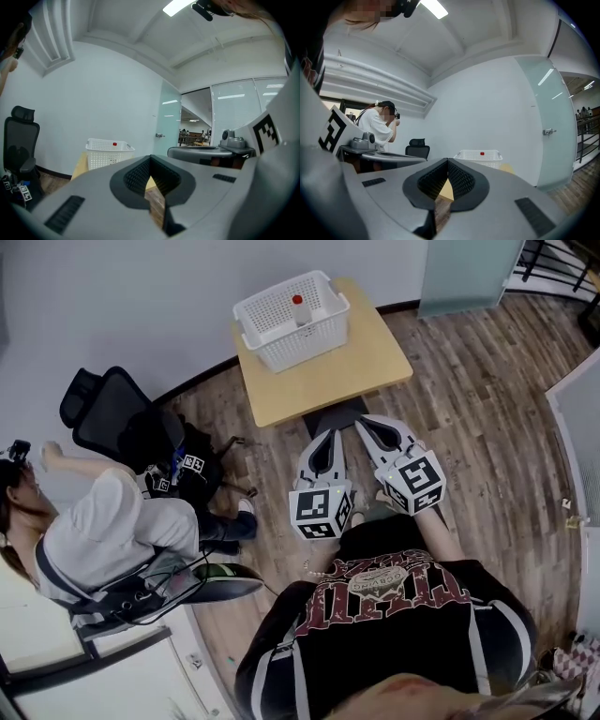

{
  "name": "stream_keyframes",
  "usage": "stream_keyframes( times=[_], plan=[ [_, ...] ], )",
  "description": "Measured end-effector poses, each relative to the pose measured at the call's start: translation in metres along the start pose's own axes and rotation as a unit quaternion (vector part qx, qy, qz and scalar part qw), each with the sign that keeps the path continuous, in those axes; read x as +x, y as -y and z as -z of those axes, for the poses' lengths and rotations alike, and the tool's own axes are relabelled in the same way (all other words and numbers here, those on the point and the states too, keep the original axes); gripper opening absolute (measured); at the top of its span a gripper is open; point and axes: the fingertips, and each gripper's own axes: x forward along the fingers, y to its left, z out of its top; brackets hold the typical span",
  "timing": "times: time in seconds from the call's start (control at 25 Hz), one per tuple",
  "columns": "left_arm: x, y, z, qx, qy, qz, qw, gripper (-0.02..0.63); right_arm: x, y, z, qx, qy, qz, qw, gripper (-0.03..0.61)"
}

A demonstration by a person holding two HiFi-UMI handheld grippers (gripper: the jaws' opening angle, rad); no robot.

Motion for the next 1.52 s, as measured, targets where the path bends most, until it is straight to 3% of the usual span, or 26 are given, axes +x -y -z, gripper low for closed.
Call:
stream_keyframes(
  times=[0.96, 1.52],
  plan=[
    [0.063, -0.013, -0.023, -0.014, 0.009, -0.075, 0.997, 0.032, 0.047, 0.061, -0.021, -0.004, -0.006, -0.069, 0.998, 0.017],
    [0.072, -0.024, -0.019, -0.022, 0.006, -0.103, 0.9944, 0.032, 0.056, 0.077, -0.013, 0.002, -0.014, -0.076, 0.997, 0.017]
  ],
)
